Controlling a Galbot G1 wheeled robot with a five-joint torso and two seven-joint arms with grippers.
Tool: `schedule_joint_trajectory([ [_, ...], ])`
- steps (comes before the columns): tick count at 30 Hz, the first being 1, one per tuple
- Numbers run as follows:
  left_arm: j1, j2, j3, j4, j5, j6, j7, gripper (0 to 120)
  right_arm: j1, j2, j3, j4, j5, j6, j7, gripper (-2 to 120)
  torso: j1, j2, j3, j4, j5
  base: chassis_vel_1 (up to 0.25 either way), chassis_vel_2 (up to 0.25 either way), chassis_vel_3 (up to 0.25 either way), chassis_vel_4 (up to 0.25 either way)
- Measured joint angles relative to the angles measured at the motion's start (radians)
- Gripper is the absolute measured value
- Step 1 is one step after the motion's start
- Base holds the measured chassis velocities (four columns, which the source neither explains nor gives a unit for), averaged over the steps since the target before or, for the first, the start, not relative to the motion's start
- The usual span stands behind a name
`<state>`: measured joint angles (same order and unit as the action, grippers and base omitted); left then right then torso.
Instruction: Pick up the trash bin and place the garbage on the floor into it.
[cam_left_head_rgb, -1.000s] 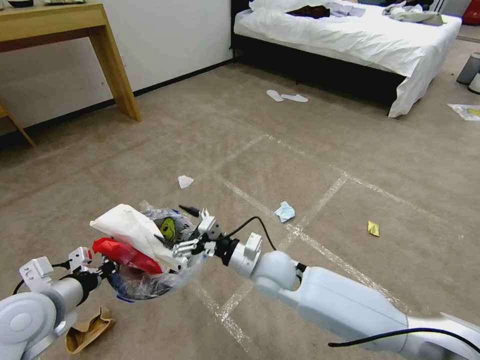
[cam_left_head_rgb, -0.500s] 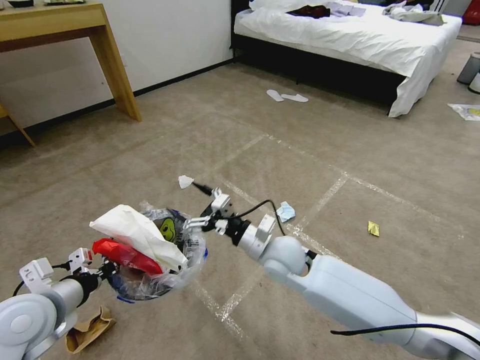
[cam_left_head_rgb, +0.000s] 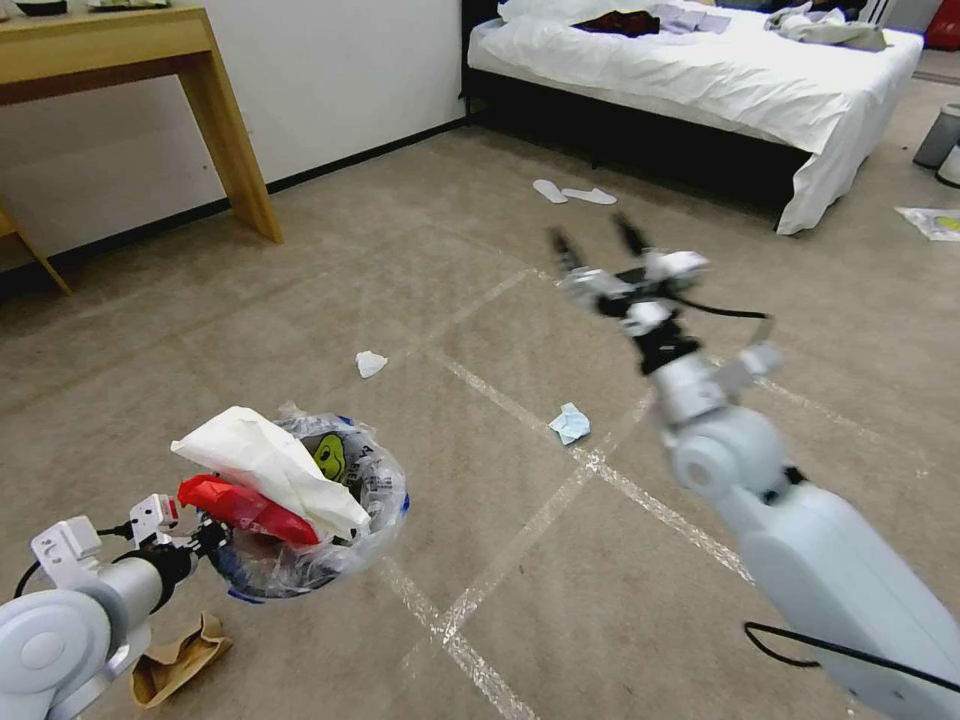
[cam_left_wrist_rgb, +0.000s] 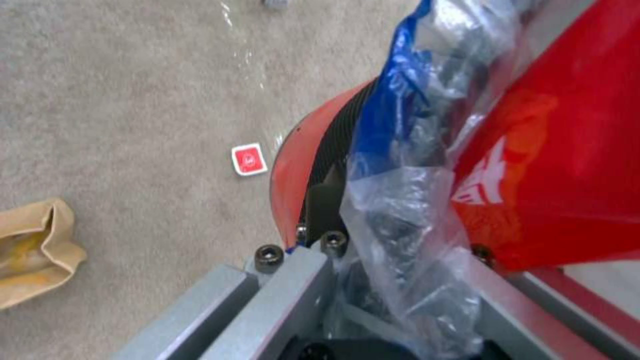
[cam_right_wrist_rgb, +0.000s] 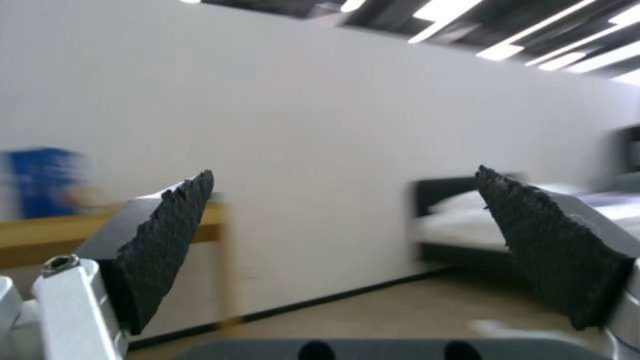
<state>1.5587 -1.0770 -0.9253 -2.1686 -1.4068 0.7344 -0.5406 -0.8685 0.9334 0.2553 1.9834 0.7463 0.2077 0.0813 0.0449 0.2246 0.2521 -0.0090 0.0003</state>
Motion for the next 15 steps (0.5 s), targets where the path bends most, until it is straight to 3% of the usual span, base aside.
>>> schedule_joint_trajectory([
  [7, -0.006, -0.016, -0.006, 0.005, 0.037, -0.004, 0.019, 0, -0.222, 0.02, 0.272, 0.067, -0.147, -0.02, 0.044, 100, 0.0, 0.0, 0.0, -0.0006, -0.0002, 0.0, 0.0, 0.0, 0.0],
  [11, -0.009, -0.023, -0.008, 0.007, 0.049, -0.006, 0.024, 0, -0.326, 0.045, 0.35, 0.097, -0.211, -0.014, 0.049, 100, 0.0, 0.0, 0.0, -0.0002, 0.0, 0.0, 0.0, 0.0, 0.0],
  [13, -0.011, -0.035, -0.009, 0.007, 0.064, -0.009, 0.031, 0, -0.442, 0.093, 0.401, 0.113, -0.264, 0.012, 0.063, 100, 0.0, 0.0, 0.0, -0.0003, -0.0004, 0.0, 0.0, 0.0, 0.0],
  [15, -0.011, -0.035, -0.009, 0.007, 0.064, -0.009, 0.031, 0, -0.442, 0.093, 0.401, 0.113, -0.264, 0.012, 0.063, 100, 0.0, 0.0, 0.0, -0.0003, -0.0004, 0.0, 0.0, 0.0, 0.0],
])
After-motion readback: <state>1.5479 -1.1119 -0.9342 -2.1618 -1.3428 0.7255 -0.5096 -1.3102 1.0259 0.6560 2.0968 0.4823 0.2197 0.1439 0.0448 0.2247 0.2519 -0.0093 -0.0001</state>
